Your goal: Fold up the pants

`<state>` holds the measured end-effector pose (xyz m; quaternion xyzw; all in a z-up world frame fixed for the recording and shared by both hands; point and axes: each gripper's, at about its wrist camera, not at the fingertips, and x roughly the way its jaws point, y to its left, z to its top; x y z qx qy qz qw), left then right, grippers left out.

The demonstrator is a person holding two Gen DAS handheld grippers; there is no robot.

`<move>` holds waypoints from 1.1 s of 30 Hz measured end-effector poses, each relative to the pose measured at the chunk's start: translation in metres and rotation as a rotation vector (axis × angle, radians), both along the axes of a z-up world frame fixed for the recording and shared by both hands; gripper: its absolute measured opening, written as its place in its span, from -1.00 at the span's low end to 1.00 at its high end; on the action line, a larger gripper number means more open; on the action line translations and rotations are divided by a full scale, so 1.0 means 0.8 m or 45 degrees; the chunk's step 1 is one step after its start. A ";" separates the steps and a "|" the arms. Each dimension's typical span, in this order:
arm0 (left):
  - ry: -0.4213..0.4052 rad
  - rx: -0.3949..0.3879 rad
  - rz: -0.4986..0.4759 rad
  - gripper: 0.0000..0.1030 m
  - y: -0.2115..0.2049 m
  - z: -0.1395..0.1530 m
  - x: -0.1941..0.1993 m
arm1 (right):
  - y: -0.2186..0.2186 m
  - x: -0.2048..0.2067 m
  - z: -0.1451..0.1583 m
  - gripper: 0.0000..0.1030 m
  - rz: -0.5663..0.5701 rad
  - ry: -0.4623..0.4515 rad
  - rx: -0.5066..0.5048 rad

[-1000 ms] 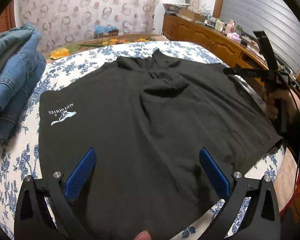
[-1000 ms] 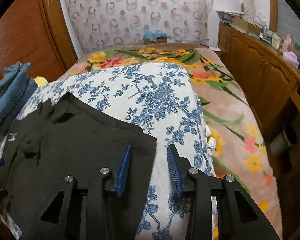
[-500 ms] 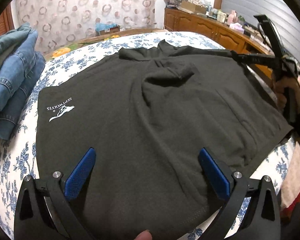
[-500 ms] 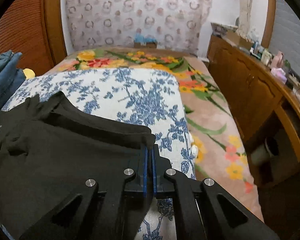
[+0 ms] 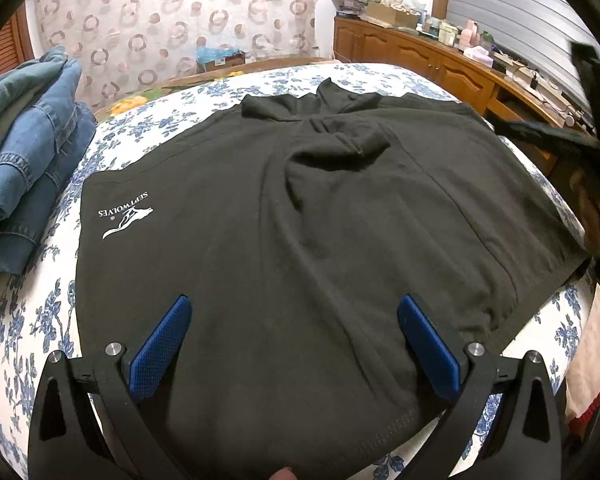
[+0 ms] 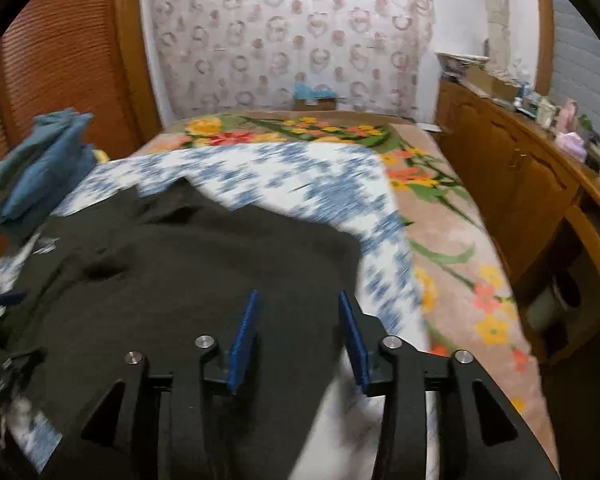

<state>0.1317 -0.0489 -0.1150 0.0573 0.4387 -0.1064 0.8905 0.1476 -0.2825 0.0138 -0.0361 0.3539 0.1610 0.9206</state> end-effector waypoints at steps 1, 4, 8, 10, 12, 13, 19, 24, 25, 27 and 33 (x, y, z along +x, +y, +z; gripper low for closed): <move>-0.002 0.002 -0.001 1.00 0.000 0.000 -0.001 | 0.001 -0.024 0.001 -0.11 0.023 -0.003 0.011; -0.004 0.000 0.000 1.00 0.000 0.000 -0.002 | 0.006 -0.071 -0.005 0.03 0.076 -0.018 0.006; 0.002 -0.003 -0.016 1.00 0.000 0.001 -0.003 | 0.013 -0.130 -0.012 0.06 0.083 -0.071 -0.022; -0.008 -0.022 -0.012 1.00 0.005 0.005 -0.007 | 0.010 -0.152 -0.014 0.08 0.100 -0.078 0.018; -0.015 -0.065 -0.007 1.00 0.012 0.011 -0.013 | 0.004 -0.168 -0.015 0.12 0.121 -0.068 0.061; -0.022 -0.081 0.000 1.00 0.016 0.014 -0.018 | 0.001 -0.176 -0.015 0.14 0.126 -0.073 0.066; -0.094 -0.149 0.016 0.97 0.046 0.025 -0.055 | -0.019 -0.202 -0.029 0.36 0.146 -0.089 0.068; -0.108 -0.166 0.058 0.75 0.074 0.019 -0.082 | -0.017 -0.214 -0.033 0.40 0.156 -0.087 0.019; -0.109 -0.170 0.067 0.56 0.079 0.019 -0.086 | -0.012 -0.215 -0.030 0.40 0.165 -0.084 0.012; -0.117 -0.165 0.105 0.48 0.090 0.018 -0.095 | -0.009 -0.218 -0.029 0.40 0.180 -0.075 0.006; -0.150 -0.147 0.180 0.17 0.116 0.016 -0.117 | -0.008 -0.212 -0.018 0.40 0.216 -0.079 -0.005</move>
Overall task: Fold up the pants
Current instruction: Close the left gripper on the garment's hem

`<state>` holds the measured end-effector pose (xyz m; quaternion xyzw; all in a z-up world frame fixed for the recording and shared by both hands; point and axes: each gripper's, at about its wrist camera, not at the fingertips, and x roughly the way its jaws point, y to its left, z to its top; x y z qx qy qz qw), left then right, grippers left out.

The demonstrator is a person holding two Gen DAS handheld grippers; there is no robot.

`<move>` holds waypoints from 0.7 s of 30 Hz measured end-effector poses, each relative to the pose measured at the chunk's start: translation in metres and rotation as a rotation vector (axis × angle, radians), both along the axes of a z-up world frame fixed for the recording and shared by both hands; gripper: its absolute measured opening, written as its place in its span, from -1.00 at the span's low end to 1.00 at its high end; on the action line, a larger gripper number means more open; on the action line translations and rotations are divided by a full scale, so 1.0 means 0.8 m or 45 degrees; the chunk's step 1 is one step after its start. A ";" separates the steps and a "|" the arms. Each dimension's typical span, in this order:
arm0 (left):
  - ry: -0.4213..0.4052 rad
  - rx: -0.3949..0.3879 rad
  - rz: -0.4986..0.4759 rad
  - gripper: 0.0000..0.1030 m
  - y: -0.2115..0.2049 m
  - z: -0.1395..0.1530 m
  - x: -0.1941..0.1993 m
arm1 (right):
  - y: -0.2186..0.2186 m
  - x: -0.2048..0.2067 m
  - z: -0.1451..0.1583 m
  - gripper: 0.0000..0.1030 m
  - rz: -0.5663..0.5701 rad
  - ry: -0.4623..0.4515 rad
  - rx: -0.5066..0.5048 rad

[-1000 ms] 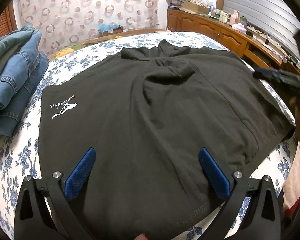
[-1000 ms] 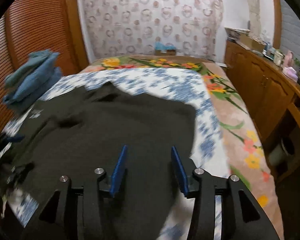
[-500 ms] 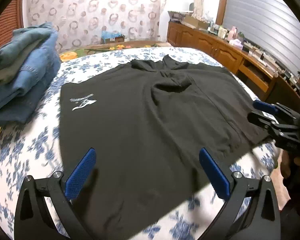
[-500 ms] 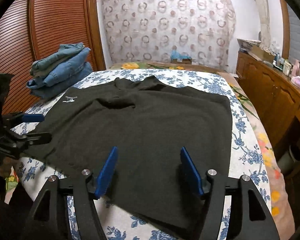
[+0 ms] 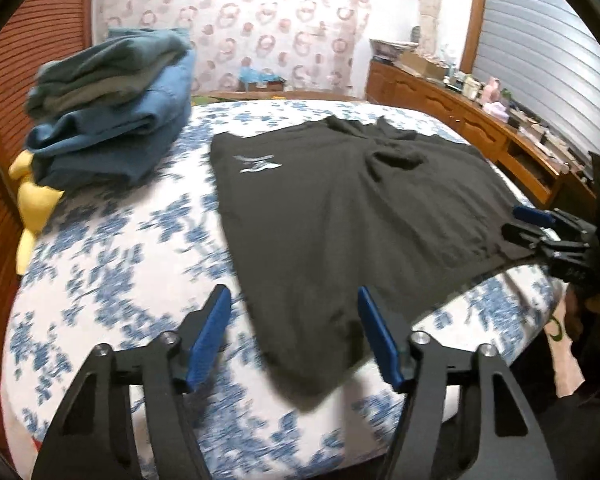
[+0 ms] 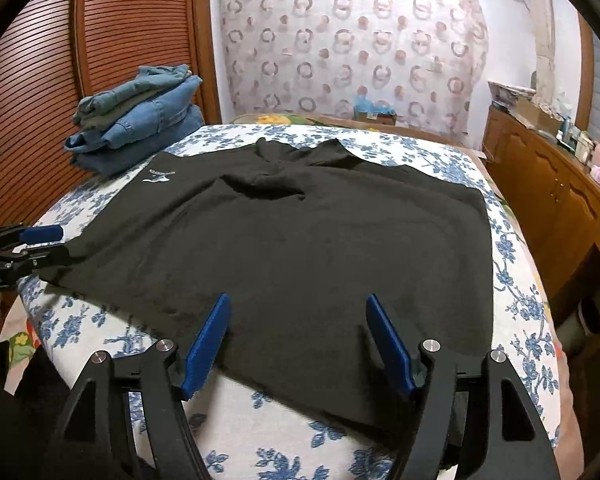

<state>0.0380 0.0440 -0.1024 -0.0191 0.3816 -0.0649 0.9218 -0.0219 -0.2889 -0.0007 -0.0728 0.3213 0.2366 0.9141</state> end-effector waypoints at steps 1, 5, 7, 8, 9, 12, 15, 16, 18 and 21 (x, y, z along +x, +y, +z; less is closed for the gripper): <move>0.010 -0.005 0.011 0.10 0.004 -0.003 -0.001 | 0.000 0.002 0.001 0.40 0.003 0.002 0.002; 0.039 -0.003 0.026 0.01 0.009 -0.013 -0.004 | 0.019 0.036 0.004 0.40 0.014 0.004 0.004; 0.042 0.004 0.019 -0.02 0.008 -0.017 -0.007 | 0.017 0.035 0.006 0.40 0.020 0.001 0.009; 0.038 0.014 0.017 -0.03 0.007 -0.017 -0.009 | 0.017 0.036 0.006 0.40 0.023 -0.001 0.011; 0.036 0.022 0.016 -0.06 0.006 -0.017 -0.010 | 0.023 0.039 0.005 0.40 0.024 -0.001 0.012; 0.013 0.066 0.014 -0.14 -0.001 -0.019 -0.010 | 0.033 0.044 0.004 0.40 0.027 -0.005 0.009; 0.000 0.066 -0.019 -0.50 -0.009 -0.018 -0.011 | 0.043 0.047 0.001 0.41 0.025 -0.006 0.009; -0.002 0.058 -0.037 -0.67 -0.012 -0.017 -0.011 | 0.045 0.048 0.000 0.41 0.025 -0.004 0.012; 0.008 0.054 -0.056 -0.83 -0.015 -0.016 -0.009 | 0.043 0.049 -0.002 0.41 0.022 -0.002 0.016; 0.005 0.058 -0.061 -0.85 -0.019 -0.010 -0.005 | 0.042 0.053 -0.006 0.41 0.013 0.006 0.021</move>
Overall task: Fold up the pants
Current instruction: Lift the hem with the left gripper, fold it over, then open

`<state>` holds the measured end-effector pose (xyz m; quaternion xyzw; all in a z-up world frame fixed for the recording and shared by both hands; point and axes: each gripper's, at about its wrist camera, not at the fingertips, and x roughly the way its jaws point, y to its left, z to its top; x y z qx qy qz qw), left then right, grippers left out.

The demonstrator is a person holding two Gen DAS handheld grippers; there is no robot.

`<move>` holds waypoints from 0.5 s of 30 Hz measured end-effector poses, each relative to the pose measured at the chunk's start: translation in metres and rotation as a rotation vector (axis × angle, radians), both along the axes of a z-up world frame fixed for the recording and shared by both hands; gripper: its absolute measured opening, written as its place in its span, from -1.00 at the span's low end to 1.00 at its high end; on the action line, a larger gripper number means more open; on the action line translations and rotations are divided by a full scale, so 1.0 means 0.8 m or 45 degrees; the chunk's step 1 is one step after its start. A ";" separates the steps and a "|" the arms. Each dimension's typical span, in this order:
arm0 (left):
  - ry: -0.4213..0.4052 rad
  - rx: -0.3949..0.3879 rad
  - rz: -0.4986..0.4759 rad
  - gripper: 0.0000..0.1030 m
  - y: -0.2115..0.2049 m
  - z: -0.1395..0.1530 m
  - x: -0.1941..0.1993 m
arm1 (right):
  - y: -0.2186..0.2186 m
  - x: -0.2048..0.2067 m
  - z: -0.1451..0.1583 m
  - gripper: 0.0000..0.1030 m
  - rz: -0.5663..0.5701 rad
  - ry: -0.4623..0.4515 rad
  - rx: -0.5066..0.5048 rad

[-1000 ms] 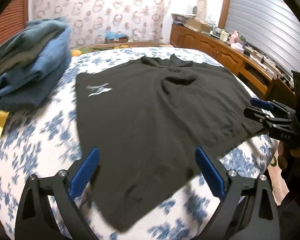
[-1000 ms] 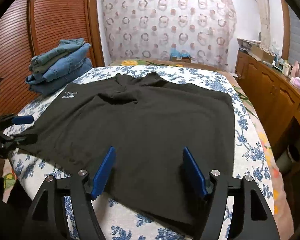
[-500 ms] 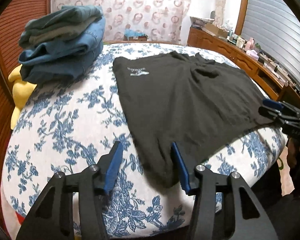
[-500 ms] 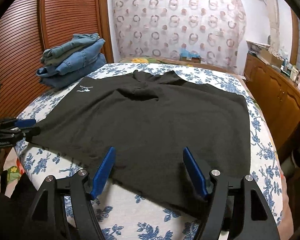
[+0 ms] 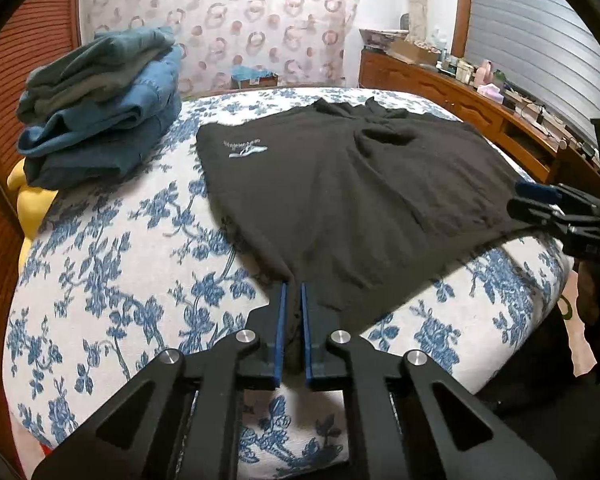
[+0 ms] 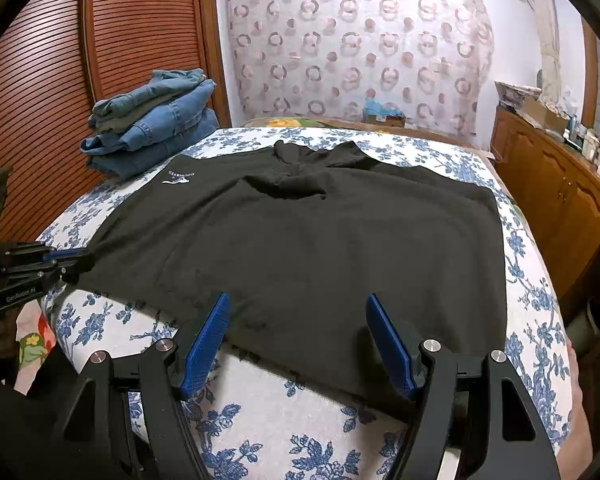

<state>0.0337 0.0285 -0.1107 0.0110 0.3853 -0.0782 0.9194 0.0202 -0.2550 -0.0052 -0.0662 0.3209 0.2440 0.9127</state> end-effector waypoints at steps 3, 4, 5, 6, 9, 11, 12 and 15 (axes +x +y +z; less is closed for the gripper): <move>-0.013 -0.019 -0.015 -0.86 -0.004 0.011 0.006 | -0.007 0.005 -0.005 0.41 -0.016 0.013 0.017; -0.019 -0.018 -0.027 -0.87 -0.007 0.016 0.009 | -0.008 0.007 -0.005 0.41 -0.019 0.015 0.022; -0.026 -0.017 -0.035 -0.87 -0.010 0.020 0.012 | -0.010 0.009 -0.006 0.41 -0.024 0.017 0.027; -0.033 -0.018 -0.046 -0.88 -0.013 0.025 0.015 | -0.010 0.010 -0.007 0.41 -0.027 0.017 0.031; -0.059 -0.021 -0.089 -0.88 -0.029 0.040 0.026 | -0.015 0.012 -0.008 0.41 -0.041 0.011 0.041; -0.078 -0.015 -0.124 -0.89 -0.043 0.051 0.033 | -0.020 0.012 -0.007 0.41 -0.053 0.003 0.044; -0.088 -0.019 -0.149 -0.89 -0.052 0.057 0.039 | -0.023 0.012 -0.007 0.41 -0.063 -0.001 0.047; -0.102 -0.029 -0.199 -0.89 -0.070 0.069 0.048 | -0.030 0.011 -0.006 0.41 -0.086 -0.005 0.056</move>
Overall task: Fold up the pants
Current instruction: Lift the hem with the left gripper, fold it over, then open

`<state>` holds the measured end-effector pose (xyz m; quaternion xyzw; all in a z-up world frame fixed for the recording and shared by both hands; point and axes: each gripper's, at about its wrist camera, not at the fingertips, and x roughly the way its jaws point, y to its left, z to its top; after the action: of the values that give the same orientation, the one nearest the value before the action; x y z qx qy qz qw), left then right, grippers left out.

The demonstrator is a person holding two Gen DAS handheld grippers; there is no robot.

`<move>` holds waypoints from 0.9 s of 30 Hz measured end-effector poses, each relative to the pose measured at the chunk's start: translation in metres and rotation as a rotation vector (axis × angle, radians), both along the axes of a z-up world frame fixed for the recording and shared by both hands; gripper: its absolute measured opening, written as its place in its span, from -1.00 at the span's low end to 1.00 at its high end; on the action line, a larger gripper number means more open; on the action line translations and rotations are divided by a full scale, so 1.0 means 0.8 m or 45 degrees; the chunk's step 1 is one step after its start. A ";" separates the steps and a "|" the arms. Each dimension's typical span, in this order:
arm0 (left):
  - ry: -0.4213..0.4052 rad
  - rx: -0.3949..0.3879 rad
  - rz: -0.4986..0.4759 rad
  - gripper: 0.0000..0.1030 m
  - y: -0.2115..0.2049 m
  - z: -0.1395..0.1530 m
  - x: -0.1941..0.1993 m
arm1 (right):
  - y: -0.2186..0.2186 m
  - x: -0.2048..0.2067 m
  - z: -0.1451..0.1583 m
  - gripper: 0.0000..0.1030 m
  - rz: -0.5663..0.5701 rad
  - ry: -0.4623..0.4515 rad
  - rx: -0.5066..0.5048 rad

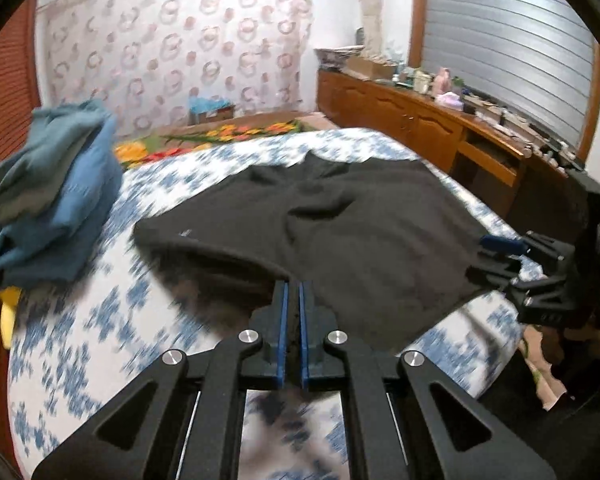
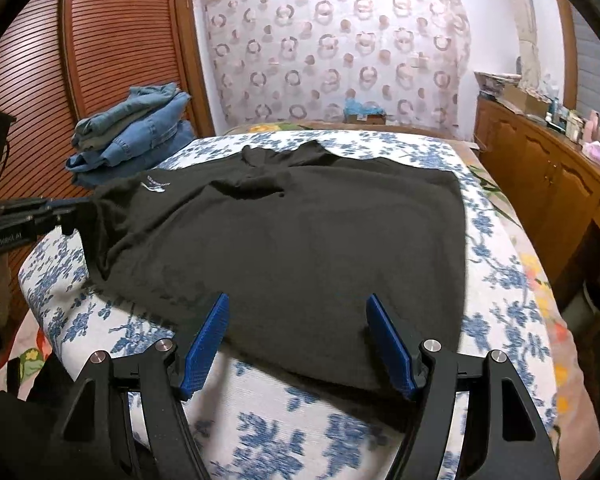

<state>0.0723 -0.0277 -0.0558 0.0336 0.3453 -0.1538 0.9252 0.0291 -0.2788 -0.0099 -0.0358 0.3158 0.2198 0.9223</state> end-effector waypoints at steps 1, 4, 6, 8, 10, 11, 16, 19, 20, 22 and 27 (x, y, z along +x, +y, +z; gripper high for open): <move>-0.003 0.004 -0.021 -0.89 -0.009 0.004 0.004 | -0.003 0.000 0.001 0.41 -0.010 -0.004 0.001; -0.015 0.019 -0.073 -0.89 -0.031 0.012 0.015 | -0.007 -0.002 0.001 0.41 -0.029 -0.013 0.008; -0.017 0.016 -0.110 -0.89 -0.048 0.017 0.024 | -0.009 -0.003 0.001 0.41 -0.045 -0.020 0.011; -0.025 0.022 -0.145 -0.89 -0.064 0.023 0.032 | -0.011 -0.003 0.002 0.41 -0.060 -0.027 0.015; -0.035 0.029 -0.182 -0.89 -0.084 0.030 0.039 | -0.013 -0.005 0.001 0.41 -0.069 -0.033 0.022; -0.038 0.026 -0.191 -0.89 -0.088 0.032 0.042 | -0.014 -0.005 0.001 0.41 -0.074 -0.036 0.022; -0.050 0.010 -0.277 -0.89 -0.122 0.047 0.055 | -0.014 -0.007 -0.002 0.41 -0.094 -0.044 0.015; -0.047 -0.017 -0.309 -0.89 -0.134 0.052 0.060 | -0.018 -0.006 -0.003 0.41 -0.099 -0.045 0.018; -0.040 -0.029 -0.311 -0.89 -0.137 0.052 0.061 | -0.017 -0.006 -0.003 0.41 -0.102 -0.045 0.016; -0.009 -0.071 -0.308 -0.88 -0.135 0.051 0.063 | -0.018 -0.006 -0.005 0.41 -0.107 -0.046 0.008; 0.005 -0.070 -0.276 -0.34 -0.132 0.050 0.061 | -0.019 -0.002 -0.005 0.41 -0.125 -0.045 0.006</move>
<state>0.1212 -0.1336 -0.0161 0.0451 0.3370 -0.2626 0.9030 0.0276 -0.2939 -0.0138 -0.0222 0.3002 0.1744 0.9375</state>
